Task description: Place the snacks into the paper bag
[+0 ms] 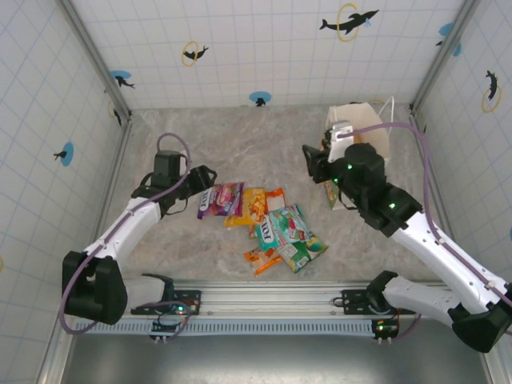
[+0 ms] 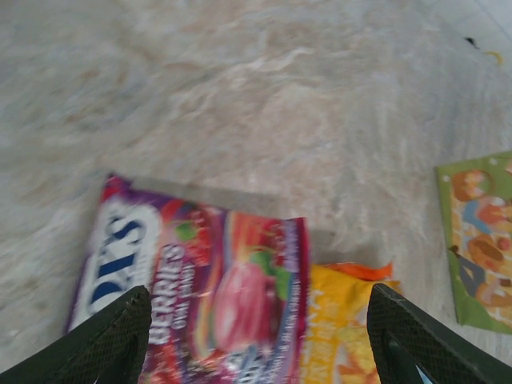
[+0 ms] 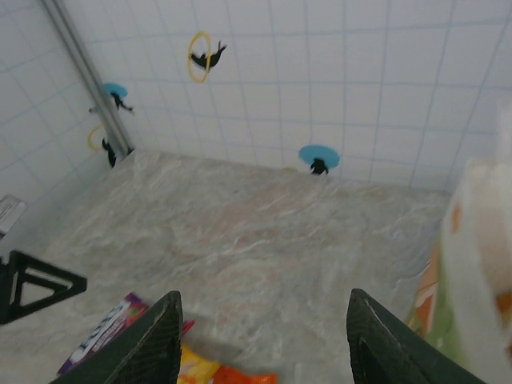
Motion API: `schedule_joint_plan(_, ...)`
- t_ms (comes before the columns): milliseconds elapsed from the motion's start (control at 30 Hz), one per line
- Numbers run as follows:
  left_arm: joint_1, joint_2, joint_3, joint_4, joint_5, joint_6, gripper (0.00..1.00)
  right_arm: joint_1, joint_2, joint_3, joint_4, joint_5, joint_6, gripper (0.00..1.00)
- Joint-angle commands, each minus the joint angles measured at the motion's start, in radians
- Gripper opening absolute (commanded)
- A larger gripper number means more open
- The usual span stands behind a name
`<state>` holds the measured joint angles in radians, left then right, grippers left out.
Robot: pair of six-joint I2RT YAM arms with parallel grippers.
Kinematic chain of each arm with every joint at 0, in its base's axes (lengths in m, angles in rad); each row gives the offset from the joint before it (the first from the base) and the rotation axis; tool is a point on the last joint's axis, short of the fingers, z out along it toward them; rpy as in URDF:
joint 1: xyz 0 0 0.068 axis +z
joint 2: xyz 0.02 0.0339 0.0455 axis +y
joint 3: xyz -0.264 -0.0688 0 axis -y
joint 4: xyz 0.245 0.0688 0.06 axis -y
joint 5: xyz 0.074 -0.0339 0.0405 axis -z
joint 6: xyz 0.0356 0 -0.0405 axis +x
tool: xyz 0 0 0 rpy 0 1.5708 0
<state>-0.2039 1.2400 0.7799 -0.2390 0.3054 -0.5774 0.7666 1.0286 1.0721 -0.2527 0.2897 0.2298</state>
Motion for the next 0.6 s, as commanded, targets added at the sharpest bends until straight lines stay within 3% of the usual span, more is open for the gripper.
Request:
schedule_joint_plan(0, 0.07, 0.022, -0.042, -0.019, 0.066, -0.052, 0.72, 0.084, 0.056, 0.028, -0.066, 0.091, 0.138, 0.56)
schedule_joint_plan(167, 0.104, 0.047, -0.09, 0.024, 0.119, -0.075, 0.7, 0.173, 0.184, 0.035, -0.044, 0.034, 0.329, 0.59)
schedule_joint_plan(367, 0.104, 0.033, -0.14, 0.109, 0.184, -0.077, 0.64, 0.192, 0.329, 0.005, 0.003, -0.079, 0.578, 0.6)
schedule_joint_plan(567, 0.105, 0.042, -0.142, 0.093, 0.176, -0.049, 0.63, 0.185, 0.481, 0.004, 0.005, -0.157, 0.648, 0.7)
